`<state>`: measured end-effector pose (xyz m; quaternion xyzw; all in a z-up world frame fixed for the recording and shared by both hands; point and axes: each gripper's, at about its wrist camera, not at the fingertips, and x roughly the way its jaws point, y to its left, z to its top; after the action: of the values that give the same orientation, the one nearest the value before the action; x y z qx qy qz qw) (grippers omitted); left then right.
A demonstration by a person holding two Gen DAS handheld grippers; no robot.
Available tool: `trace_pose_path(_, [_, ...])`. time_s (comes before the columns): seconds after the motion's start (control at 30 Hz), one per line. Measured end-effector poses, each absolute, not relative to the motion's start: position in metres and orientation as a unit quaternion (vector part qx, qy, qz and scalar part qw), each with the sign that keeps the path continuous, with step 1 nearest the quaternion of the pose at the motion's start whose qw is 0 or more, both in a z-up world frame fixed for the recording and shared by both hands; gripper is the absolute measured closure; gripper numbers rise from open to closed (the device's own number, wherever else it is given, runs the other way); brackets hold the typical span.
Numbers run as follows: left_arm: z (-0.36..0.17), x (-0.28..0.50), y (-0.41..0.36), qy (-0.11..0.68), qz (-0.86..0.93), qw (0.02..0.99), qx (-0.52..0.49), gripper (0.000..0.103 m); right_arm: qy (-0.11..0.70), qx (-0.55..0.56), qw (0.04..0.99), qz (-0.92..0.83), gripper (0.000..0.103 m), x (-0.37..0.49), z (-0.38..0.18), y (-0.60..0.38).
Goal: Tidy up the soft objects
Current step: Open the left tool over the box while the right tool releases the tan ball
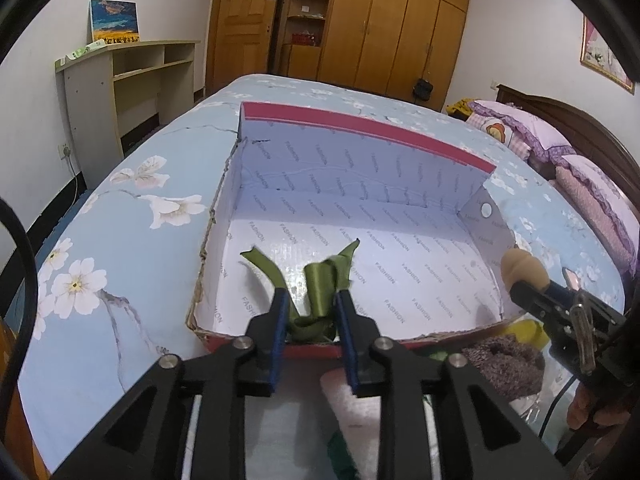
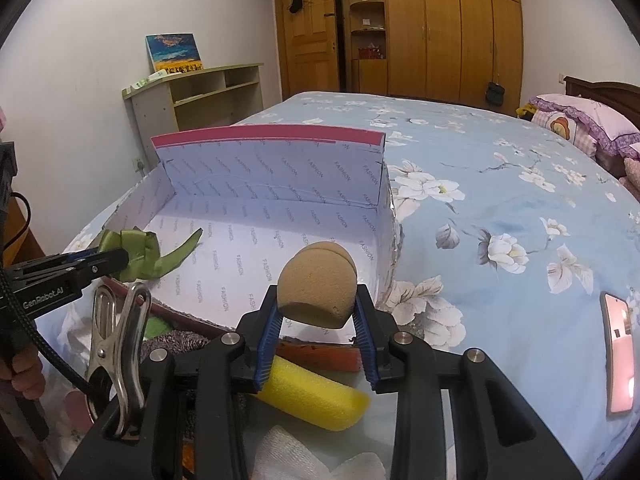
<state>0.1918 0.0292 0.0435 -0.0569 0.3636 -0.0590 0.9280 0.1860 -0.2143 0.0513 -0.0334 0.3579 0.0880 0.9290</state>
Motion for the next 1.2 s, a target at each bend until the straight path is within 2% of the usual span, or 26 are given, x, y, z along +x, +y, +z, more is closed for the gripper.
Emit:
trace_pose_path(0.17, [0.048,0.189,0.032,0.357,-0.051,0.931,-0.059,0.065,0.357,-0.03,0.93,0.088,0.064,0.187,0.052,-0.215])
trace_pose_path(0.27, [0.051,0.187,0.034,0.355,-0.048,0.932,-0.06,0.064,0.355,-0.031,0.93,0.087,0.06,0.186,0.052,-0.215])
trace_pose_path(0.4, [0.053,0.184,0.035,0.353,-0.049,0.933,-0.061,0.064,0.344,-0.037,0.934,0.086,0.046,0.184,0.058,-0.213])
trace_pose_path(1.2, [0.073,0.144,0.037,0.339,-0.06,0.937,-0.067,0.064,0.314,-0.046,0.945,0.083,0.046,0.147,0.088,-0.211])
